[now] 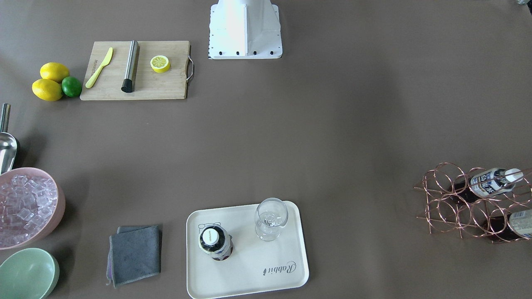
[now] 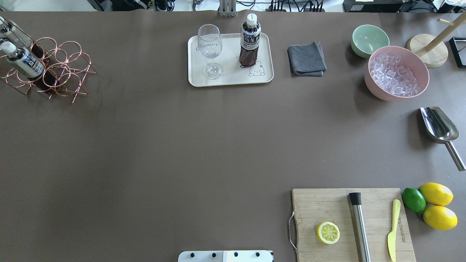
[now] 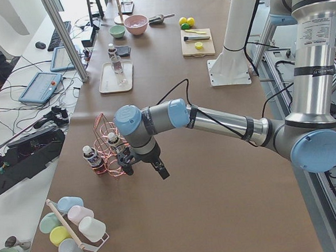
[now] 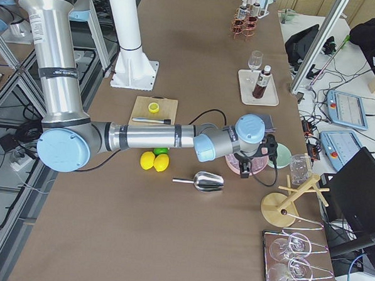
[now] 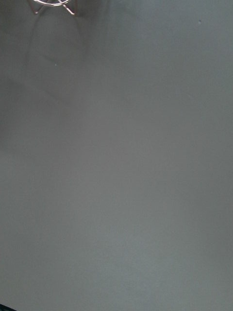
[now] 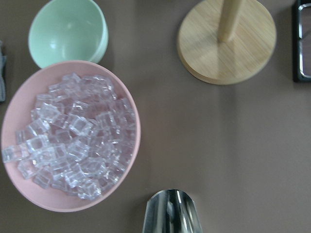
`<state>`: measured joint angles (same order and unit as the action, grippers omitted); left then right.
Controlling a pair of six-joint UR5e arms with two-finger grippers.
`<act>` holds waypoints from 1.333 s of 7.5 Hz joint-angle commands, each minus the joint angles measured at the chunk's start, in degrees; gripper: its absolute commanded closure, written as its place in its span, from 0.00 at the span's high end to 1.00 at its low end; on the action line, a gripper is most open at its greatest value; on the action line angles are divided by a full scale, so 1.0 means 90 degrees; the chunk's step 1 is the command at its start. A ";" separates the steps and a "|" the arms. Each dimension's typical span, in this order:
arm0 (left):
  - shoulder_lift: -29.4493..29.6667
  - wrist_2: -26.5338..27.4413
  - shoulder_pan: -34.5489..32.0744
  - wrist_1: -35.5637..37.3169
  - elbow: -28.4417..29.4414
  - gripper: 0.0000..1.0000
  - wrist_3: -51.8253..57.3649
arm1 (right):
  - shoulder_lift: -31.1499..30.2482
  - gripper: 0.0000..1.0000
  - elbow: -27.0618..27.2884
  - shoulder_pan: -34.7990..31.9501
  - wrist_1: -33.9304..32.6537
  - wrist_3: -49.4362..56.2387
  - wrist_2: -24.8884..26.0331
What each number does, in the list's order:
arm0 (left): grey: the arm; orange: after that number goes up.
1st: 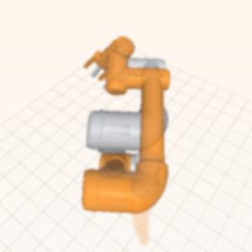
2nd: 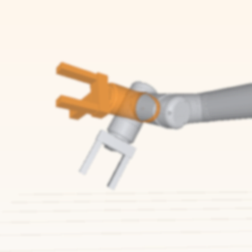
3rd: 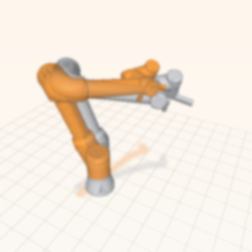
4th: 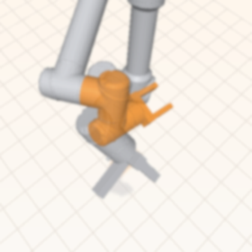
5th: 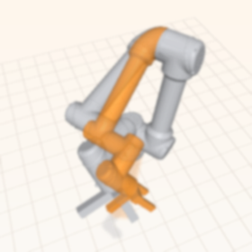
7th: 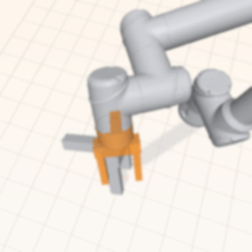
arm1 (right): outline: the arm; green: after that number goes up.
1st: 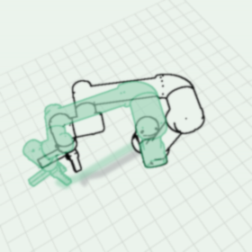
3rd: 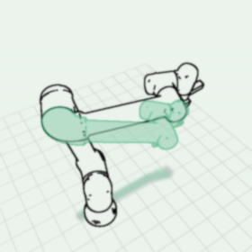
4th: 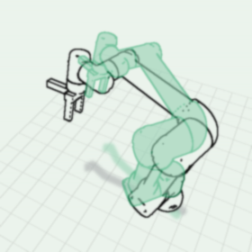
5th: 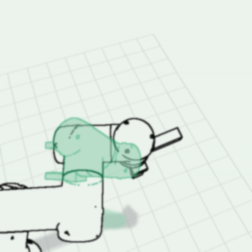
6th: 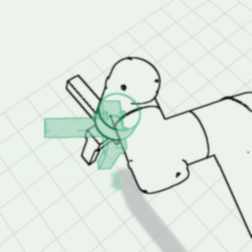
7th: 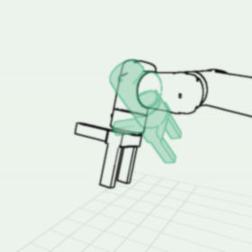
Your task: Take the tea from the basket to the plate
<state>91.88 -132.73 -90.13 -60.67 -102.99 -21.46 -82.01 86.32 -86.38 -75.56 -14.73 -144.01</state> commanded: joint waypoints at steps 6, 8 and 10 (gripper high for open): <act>-0.0346 -0.0056 -0.0014 -0.1526 0.0309 0.98 0.1779 | -0.0360 1.00 0.0381 -0.0413 -0.3617 -0.0218 0.1109; -0.0628 -0.0056 -0.0034 -0.2143 0.0271 0.98 0.1779 | -0.0409 1.00 -0.0290 -0.0383 -0.2656 -0.0383 0.1051; -0.0639 -0.0085 -0.0015 -0.2527 0.0271 0.98 0.1769 | -0.0700 1.00 -0.0131 -0.0393 -0.2435 -0.0501 0.1041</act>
<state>86.56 -133.26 -90.34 -80.66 -100.60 -5.51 -86.01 84.62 -89.87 -99.98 -18.32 -134.55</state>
